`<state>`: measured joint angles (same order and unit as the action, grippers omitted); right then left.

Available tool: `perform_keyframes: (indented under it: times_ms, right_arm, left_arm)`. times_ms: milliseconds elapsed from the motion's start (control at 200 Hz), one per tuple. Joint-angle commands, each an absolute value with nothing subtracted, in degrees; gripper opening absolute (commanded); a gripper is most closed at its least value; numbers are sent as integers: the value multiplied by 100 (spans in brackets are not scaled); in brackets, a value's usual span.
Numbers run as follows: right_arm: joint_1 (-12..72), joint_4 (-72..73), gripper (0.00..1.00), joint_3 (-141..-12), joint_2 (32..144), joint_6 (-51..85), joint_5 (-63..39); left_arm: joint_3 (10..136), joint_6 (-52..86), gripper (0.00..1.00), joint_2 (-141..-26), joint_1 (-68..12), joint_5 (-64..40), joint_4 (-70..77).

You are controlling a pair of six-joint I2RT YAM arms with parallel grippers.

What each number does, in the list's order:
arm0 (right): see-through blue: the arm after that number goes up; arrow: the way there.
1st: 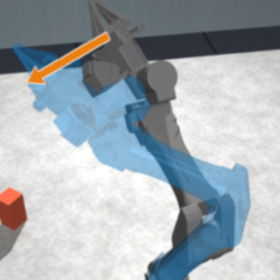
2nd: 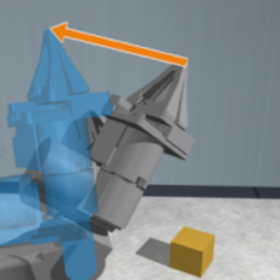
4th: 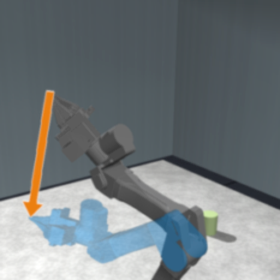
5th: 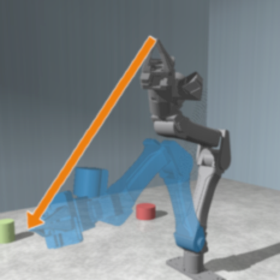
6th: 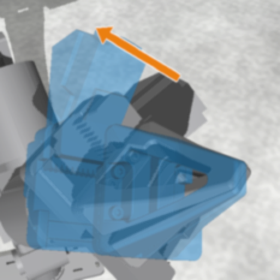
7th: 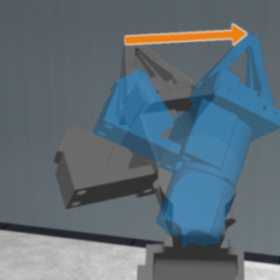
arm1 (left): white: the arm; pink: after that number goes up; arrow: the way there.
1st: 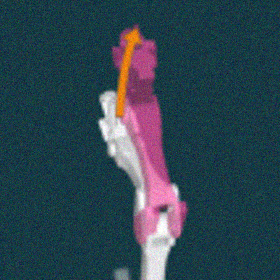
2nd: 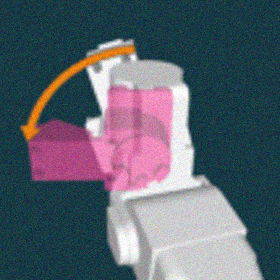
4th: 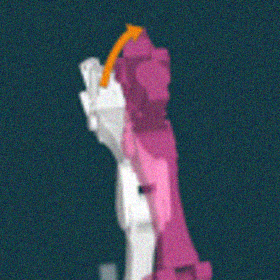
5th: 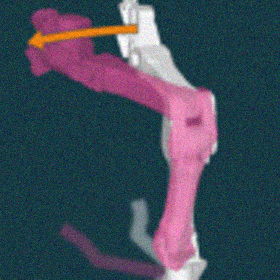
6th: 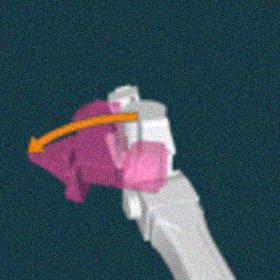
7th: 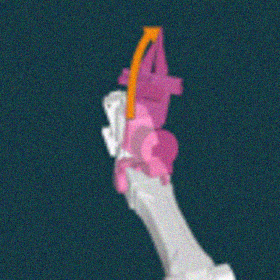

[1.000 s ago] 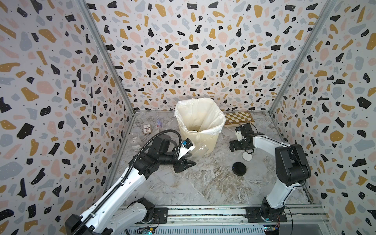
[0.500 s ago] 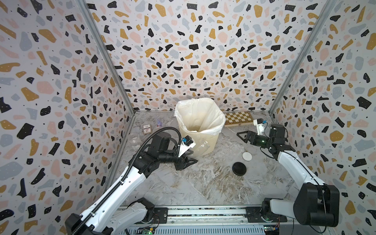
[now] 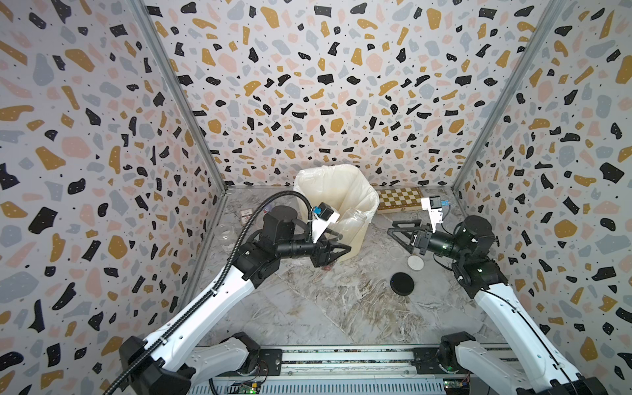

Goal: Empty the moldy dried flower tea in the jars
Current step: Pour the moldy dried flower tea into the trash bin.

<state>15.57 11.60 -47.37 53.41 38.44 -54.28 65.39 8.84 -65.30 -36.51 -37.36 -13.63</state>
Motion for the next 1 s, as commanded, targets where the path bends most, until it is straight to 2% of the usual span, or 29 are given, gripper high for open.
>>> perform_keyframes:
  times_ms: [0, 235, 390, 521, 621, 721, 806, 891, 996]
  right_arm:
    - [1979, 1767, 100, -5187, 5453, 3867, -5223]
    - [2693, 2452, 100, -5931, 6261, 3738, -5106]
    - [2827, 2584, 95, -6260, 6663, 3746, -5145]
    - [2935, 2737, 82, -6427, 6801, 3790, -5259]
    - [3001, 2715, 64, -6514, 6845, 3769, -5230]
    - [3001, 2585, 58, -6579, 6838, 3687, -5200]
    - [2989, 2364, 55, -6653, 6841, 3547, -5138]
    - [2968, 2070, 47, -6776, 6877, 3373, -5093]
    - [2816, 2016, 44, -6831, 6909, 3349, -5106]
  left_arm:
    - [6898, 1925, 38, -6733, -3799, -3776, -152]
    - [6928, 2412, 38, -7002, -4179, -3755, 564]
    - [6687, 2640, 38, -6918, -4279, -3711, 1097]
    - [6551, 2831, 39, -6947, -4278, -3644, 1366]
    - [6457, 2984, 39, -7002, -4278, -3598, 1601]
    - [6375, 3076, 39, -7031, -4274, -3578, 1722]
    - [6273, 3094, 50, -6977, -4277, -3436, 1721]
    - [6205, 3062, 63, -6885, -4276, -3326, 1676]
    - [6247, 2937, 83, -6789, -4280, -3160, 1345]
